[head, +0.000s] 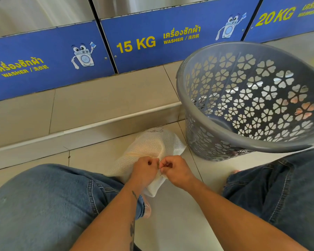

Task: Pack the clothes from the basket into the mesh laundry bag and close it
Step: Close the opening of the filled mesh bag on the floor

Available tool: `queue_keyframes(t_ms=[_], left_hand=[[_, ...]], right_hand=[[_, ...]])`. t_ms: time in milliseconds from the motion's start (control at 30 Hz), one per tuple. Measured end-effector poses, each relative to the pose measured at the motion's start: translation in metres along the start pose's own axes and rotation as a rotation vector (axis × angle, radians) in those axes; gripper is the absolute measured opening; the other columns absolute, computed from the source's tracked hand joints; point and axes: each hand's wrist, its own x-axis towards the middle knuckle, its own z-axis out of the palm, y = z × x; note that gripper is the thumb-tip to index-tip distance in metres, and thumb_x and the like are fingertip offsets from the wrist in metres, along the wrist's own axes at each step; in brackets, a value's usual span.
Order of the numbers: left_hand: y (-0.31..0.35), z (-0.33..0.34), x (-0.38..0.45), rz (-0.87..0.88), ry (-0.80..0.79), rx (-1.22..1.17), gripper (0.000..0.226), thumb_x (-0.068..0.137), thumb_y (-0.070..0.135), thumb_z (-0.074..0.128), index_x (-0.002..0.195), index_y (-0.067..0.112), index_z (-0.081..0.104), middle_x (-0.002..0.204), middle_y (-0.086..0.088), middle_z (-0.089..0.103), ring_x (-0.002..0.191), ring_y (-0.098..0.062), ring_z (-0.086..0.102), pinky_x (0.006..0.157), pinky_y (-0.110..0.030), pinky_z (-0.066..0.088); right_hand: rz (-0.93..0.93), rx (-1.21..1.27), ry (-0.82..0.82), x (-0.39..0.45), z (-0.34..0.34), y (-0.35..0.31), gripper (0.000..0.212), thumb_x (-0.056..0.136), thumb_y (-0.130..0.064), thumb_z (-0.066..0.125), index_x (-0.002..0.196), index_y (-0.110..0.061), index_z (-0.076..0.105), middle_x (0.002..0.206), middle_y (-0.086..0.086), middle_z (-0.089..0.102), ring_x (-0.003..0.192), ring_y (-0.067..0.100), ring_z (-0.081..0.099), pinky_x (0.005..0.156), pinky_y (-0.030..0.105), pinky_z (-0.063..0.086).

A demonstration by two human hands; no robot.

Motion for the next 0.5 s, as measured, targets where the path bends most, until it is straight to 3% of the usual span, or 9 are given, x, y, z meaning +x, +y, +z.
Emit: queue_keyframes(t_ms=[133, 300, 400, 500], left_hand=[[0.0, -0.003, 0.003, -0.034, -0.087, -0.058, 0.024, 0.09, 0.035, 0.054, 0.082, 0.022, 0.073, 0.076, 0.003, 0.069, 0.069, -0.014, 0.058, 0.064, -0.03, 0.045], [0.002, -0.004, 0.006, -0.064, -0.213, -0.094, 0.03, 0.077, 0.048, 0.054, 0.08, 0.025, 0.073, 0.088, -0.005, 0.074, 0.09, -0.03, 0.068, 0.086, -0.05, 0.052], [0.003, -0.003, 0.009, -0.126, -0.208, -0.177, 0.029, 0.076, 0.046, 0.051, 0.075, 0.027, 0.072, 0.084, -0.003, 0.072, 0.085, -0.028, 0.066, 0.087, -0.049, 0.052], [0.004, -0.006, 0.013, -0.214, -0.211, -0.298, 0.021, 0.074, 0.036, 0.06, 0.079, 0.021, 0.074, 0.082, -0.006, 0.072, 0.08, -0.027, 0.067, 0.078, -0.045, 0.054]], right_hand=[[0.033, 0.03, 0.046, 0.001, 0.0, 0.003, 0.021, 0.08, 0.004, 0.069, 0.073, -0.015, 0.072, 0.067, -0.012, 0.066, 0.061, -0.009, 0.059, 0.063, 0.011, 0.047], [0.077, 0.023, 0.088, 0.001, -0.001, 0.009, 0.018, 0.081, 0.001, 0.07, 0.073, -0.015, 0.072, 0.067, -0.011, 0.065, 0.059, -0.006, 0.058, 0.061, 0.013, 0.047], [0.101, 0.082, 0.115, 0.002, -0.001, 0.007, 0.022, 0.081, 0.0, 0.07, 0.072, -0.02, 0.07, 0.068, -0.009, 0.066, 0.061, -0.002, 0.059, 0.063, 0.015, 0.05], [0.113, 0.127, 0.133, 0.002, 0.001, 0.007, 0.019, 0.081, -0.002, 0.072, 0.076, -0.021, 0.07, 0.071, -0.005, 0.068, 0.066, 0.004, 0.062, 0.067, 0.021, 0.054]])
